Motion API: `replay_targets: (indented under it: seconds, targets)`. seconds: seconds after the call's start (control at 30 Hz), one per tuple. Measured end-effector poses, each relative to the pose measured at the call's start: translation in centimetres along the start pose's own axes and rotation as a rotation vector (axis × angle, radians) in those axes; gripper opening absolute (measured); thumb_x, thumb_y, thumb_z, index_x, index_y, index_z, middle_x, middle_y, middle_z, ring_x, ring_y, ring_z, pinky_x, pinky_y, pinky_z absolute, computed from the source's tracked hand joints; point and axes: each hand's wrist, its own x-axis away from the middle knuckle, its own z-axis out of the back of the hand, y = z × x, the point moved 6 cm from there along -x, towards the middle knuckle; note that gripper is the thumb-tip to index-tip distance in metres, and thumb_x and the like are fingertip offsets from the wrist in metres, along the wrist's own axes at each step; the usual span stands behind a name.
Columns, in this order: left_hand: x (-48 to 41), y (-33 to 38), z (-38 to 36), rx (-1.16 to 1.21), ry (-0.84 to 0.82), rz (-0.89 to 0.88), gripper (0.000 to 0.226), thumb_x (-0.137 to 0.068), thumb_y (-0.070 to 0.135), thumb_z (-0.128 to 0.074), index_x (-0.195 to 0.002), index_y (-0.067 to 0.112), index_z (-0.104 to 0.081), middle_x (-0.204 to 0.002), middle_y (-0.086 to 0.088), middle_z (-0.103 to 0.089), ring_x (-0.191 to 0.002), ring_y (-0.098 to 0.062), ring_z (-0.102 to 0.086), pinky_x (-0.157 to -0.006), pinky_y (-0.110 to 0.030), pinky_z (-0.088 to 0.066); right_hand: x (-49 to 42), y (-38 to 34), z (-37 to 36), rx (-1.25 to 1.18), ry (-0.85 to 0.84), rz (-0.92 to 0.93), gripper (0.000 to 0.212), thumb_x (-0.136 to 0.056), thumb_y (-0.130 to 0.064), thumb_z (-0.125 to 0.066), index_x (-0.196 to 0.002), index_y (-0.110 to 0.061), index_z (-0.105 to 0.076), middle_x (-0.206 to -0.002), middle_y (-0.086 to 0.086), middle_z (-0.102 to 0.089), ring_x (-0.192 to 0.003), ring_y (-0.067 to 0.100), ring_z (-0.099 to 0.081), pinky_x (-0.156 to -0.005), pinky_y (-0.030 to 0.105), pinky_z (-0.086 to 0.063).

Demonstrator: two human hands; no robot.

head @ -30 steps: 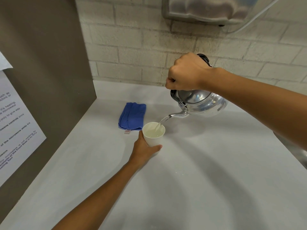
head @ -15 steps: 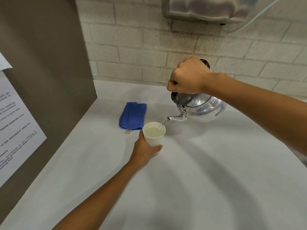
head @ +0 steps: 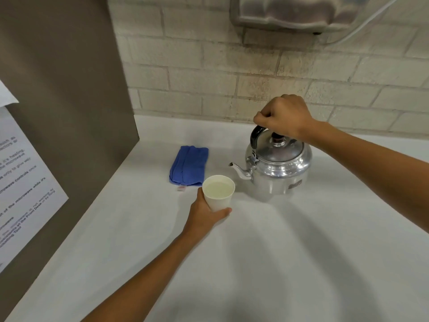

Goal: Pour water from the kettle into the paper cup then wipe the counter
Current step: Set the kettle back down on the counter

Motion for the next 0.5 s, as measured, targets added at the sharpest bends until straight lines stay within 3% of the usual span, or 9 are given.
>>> replay_targets:
  seconds: [0.13,0.23,0.33,0.5]
  targets:
    - [0.2,0.0,0.2,0.017,-0.011,0.015,0.084,-0.058,0.029,-0.084,-0.127,0.022,-0.035,-0.106,0.01,-0.05,-0.095,-0.011,-0.05,-0.062,-0.007,-0.038,-1.2,3.4,-1.8,-0.169,0.053,-0.264,0.047,-0.08,-0.025,-0.054,-0.037,-0.014,-0.038,-0.037,-0.001,-0.034,-0.038,0.014,-0.03,-0.046,0.023,-0.027]
    - [0.1,0.1,0.1,0.031,-0.019,0.013,0.084,-0.058,0.029,-0.084,-0.127,0.023,-0.036,-0.107,0.01,-0.051,-0.096,-0.01,-0.05,-0.065,-0.007,-0.037,-2.0,5.0,-3.5,-0.232,0.063,-0.41,0.04,-0.079,-0.027,-0.053,-0.043,-0.009,-0.048,-0.04,0.002,-0.038,-0.042,0.018,-0.036,-0.046,0.023,-0.029]
    - [0.1,-0.1,0.1,0.035,-0.029,0.027,0.085,-0.059,0.029,-0.084,-0.128,0.023,-0.035,-0.109,0.009,-0.051,-0.098,-0.011,-0.051,-0.072,-0.014,-0.039,-2.6,6.0,-5.1,-0.292,0.081,-0.505,0.037,-0.079,-0.027,-0.052,-0.046,-0.009,-0.048,-0.043,0.003,-0.038,-0.045,0.019,-0.037,-0.048,0.025,-0.029]
    - [0.1,-0.2,0.0,0.057,-0.043,0.026,0.08,-0.059,0.029,-0.084,-0.123,0.027,-0.036,-0.105,0.014,-0.051,-0.092,-0.004,-0.051,-0.06,-0.001,-0.042,-3.8,6.7,-7.5,-0.308,0.059,-0.575,0.043,-0.079,-0.026,-0.052,-0.041,-0.014,-0.039,-0.041,0.001,-0.035,-0.041,0.017,-0.033,-0.046,0.024,-0.026]
